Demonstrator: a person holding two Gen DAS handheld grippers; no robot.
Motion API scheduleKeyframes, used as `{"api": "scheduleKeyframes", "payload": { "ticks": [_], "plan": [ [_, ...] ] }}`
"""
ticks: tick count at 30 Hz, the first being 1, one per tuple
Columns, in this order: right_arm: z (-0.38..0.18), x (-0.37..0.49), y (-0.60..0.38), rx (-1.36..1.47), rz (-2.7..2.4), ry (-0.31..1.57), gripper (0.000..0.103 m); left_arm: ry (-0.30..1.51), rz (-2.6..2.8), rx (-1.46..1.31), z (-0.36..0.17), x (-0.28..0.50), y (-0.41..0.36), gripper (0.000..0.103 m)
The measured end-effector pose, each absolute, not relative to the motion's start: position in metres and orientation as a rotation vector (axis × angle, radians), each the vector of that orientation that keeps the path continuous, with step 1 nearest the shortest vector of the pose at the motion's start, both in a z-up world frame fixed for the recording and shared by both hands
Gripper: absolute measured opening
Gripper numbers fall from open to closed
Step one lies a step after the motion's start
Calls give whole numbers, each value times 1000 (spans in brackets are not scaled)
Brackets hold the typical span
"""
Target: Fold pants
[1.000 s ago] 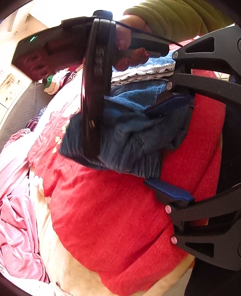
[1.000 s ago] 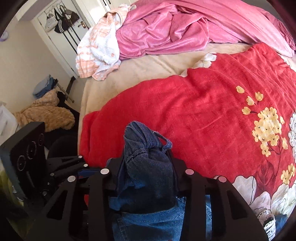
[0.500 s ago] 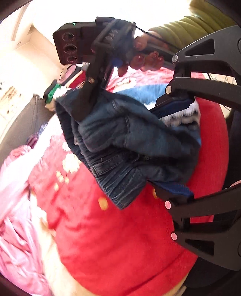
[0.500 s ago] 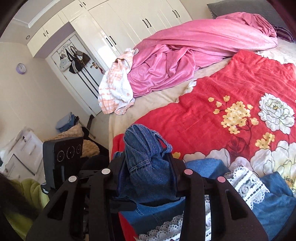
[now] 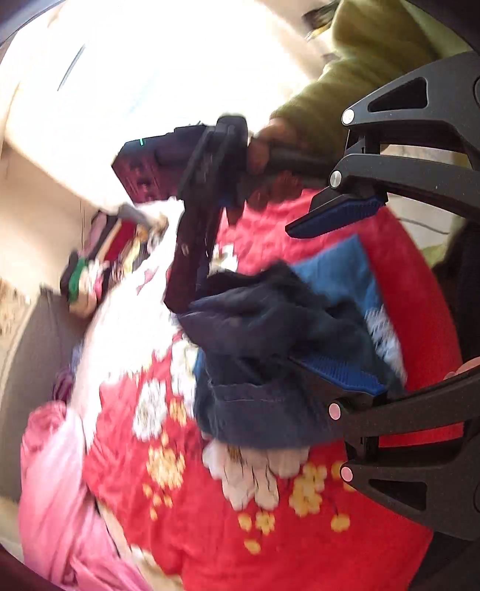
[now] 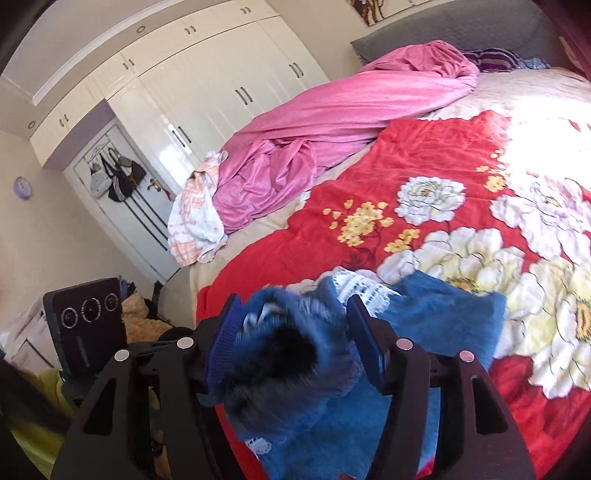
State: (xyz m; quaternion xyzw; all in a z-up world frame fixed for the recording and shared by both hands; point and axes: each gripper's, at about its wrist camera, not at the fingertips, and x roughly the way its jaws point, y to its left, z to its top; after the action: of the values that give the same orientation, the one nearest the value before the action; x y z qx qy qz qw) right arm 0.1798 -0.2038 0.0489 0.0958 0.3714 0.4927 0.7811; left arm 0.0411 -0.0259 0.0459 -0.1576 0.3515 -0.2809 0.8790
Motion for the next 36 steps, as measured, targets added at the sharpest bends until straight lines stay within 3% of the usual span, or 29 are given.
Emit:
{"api": "scheduleKeyframes", "payload": {
  "ticks": [6, 11, 17, 20, 30, 32, 33, 34, 36],
  "plan": [
    [35, 162, -233, 177, 934, 811, 59, 733, -355, -218, 47, 42, -18, 55],
    [35, 138, -213, 53, 901, 792, 69, 834, -224, -148, 16, 63, -17, 55],
    [1, 121, -190, -232, 760, 864, 69, 904, -263, -103, -6, 55, -32, 55],
    [-16, 119, -199, -229, 737, 903, 69, 933, -288, -129, -14, 53, -33, 55],
    [48, 134, -189, -167, 807, 777, 75, 919, -285, -126, -10, 47, -32, 55],
    [48, 150, -171, -210, 823, 803, 67, 919, -283, -117, -10, 46, -33, 55],
    [44, 159, -161, -230, 830, 839, 49, 919, -283, -116, -10, 45, -33, 55],
    [40, 168, -153, -244, 844, 870, 41, 919, -283, -117, -10, 46, -33, 55],
    [28, 183, -138, -273, 861, 919, 41, 917, -283, -115, -10, 45, -33, 55]
  ]
}}
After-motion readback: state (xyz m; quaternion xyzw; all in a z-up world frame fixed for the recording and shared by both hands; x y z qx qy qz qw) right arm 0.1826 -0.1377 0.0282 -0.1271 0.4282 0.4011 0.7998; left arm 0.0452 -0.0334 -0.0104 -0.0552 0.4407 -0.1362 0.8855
